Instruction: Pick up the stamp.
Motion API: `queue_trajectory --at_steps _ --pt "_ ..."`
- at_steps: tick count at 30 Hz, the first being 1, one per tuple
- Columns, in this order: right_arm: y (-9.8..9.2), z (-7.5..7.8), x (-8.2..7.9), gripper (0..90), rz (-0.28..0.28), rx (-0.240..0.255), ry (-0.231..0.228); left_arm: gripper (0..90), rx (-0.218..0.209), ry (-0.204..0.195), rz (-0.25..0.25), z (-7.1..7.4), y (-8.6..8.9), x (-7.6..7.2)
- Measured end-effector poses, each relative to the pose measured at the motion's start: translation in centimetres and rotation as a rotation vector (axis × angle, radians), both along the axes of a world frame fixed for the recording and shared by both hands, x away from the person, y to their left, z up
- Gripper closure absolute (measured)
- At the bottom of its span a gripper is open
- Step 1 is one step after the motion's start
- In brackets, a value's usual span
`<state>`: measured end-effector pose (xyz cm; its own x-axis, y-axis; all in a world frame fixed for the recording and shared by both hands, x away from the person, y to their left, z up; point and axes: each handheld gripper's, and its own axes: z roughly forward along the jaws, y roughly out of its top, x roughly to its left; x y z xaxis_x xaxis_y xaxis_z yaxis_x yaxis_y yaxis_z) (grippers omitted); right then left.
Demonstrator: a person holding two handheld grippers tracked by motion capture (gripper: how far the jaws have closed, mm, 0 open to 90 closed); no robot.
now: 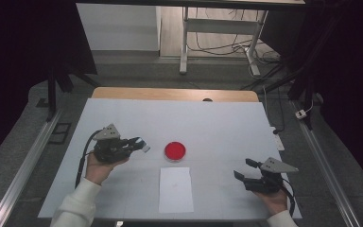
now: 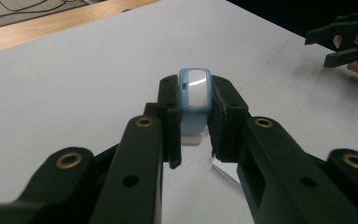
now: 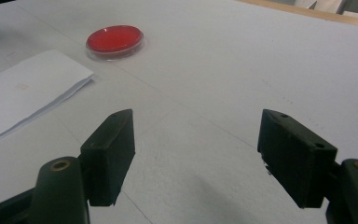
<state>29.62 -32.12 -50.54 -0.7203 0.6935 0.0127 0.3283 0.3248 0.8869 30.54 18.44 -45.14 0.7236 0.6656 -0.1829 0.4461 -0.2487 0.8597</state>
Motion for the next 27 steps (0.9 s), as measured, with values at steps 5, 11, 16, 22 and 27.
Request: queue_trajectory --at_steps 5,11,16,22,27 --pt "0.1 0.0 0.0 27.2 0.001 -0.002 -0.001 75.2 0.019 -0.001 -0.016 0.0 -0.8 0.2" --pt "0.3 -0.1 0.1 27.3 0.006 -0.005 0.005 75.2 0.029 -0.013 -0.028 0.3 -1.7 0.4" --pt "0.2 -0.1 0.1 27.3 0.001 0.009 0.008 75.2 0.029 -0.016 -0.031 0.4 -2.0 0.8" --pt "0.2 -0.1 0.0 27.4 0.003 0.001 0.004 75.2 0.033 -0.011 -0.045 0.3 -3.2 1.5" --pt "0.2 -0.1 0.0 27.5 0.002 -0.001 0.002 75.2 0.034 -0.009 -0.053 0.2 -4.1 2.1"
